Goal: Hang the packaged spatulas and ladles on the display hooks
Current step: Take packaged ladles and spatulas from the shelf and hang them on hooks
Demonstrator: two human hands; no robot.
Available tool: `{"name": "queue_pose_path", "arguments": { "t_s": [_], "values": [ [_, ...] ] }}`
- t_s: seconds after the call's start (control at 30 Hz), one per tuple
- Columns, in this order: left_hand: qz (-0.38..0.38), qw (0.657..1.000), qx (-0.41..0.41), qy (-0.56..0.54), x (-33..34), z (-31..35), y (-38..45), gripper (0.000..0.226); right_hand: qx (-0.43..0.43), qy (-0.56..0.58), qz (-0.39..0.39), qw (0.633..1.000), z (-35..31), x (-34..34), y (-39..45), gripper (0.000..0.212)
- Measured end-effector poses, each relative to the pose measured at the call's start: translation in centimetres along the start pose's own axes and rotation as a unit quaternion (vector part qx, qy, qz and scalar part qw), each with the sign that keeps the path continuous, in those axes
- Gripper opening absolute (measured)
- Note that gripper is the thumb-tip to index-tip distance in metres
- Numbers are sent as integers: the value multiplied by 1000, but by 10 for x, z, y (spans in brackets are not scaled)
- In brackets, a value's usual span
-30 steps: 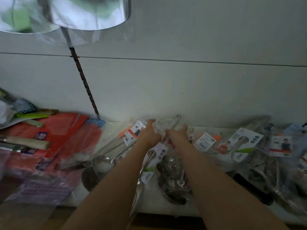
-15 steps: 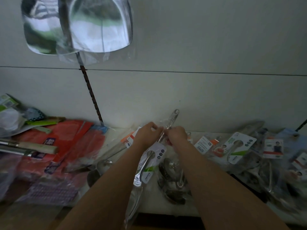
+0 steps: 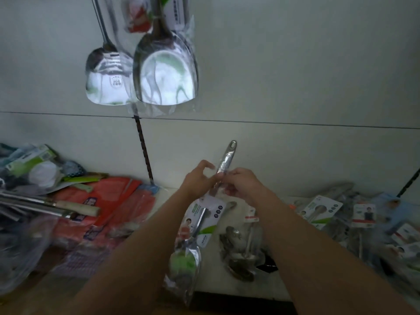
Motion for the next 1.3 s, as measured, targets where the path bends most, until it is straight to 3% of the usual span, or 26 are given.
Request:
{"name": "queue_pose_path", "arguments": {
  "t_s": [0.1,0.23,0.57,0.83,1.3],
  "values": [
    [5,999,30,-13,-13,14,-13,18,-11,-13,-34,999,-21,-3,-21,23],
    [27,997,69,0,-24,38,-27,7,-49,-11,-25,998,-42,-13,-42,27],
    [123,981,144,-41,-48,112,-69,22,-154,-4,27,988,-104,-41,-99,30],
    [147,965,200,-79,-81,168,-106,17,-235,-79,35,968,-168,-50,-156,30],
    [180,940,242,-160,-156,223,-149,21,-291,-172,72,938,-263,-19,-217,28]
  ]
}}
Point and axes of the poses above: each hand's wrist, its own y-axis towards the middle knuckle, its own x-axis out of the palm, z = x × y, the point moved 4 cm from there along y, towards the middle knuckle, and after that the axes turned 1 degree about -x, right-handed, at the moved point
